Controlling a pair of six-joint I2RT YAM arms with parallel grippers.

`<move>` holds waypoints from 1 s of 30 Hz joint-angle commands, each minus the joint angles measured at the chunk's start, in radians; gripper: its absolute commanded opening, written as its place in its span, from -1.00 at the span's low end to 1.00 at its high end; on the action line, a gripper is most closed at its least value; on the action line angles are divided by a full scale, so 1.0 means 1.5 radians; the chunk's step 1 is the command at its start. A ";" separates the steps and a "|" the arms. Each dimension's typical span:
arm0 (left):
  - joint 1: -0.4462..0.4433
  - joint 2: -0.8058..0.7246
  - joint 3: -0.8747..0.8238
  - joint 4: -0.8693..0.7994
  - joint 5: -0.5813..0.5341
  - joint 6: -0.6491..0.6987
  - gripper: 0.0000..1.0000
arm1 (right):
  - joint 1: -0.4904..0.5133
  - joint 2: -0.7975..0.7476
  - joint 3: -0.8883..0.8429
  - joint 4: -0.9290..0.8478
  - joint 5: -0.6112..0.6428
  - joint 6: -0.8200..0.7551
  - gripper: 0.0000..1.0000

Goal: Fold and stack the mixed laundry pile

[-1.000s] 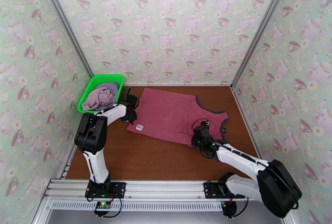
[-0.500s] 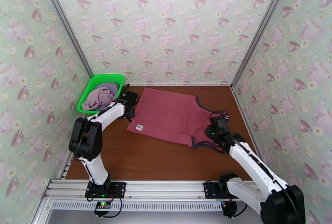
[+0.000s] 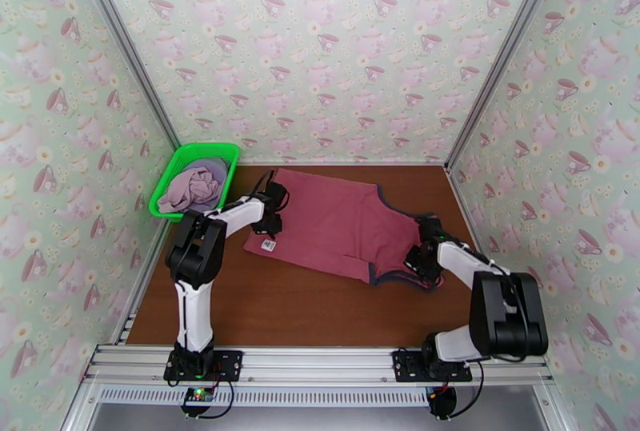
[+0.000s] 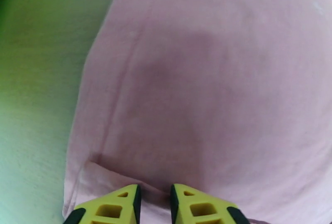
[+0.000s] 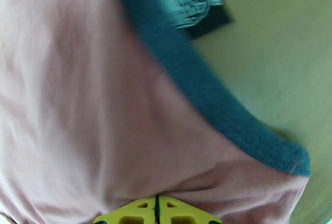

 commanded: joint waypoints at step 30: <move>-0.163 -0.218 -0.487 0.053 0.027 -0.287 -0.39 | -0.098 0.015 0.057 -0.182 0.148 -0.075 -0.84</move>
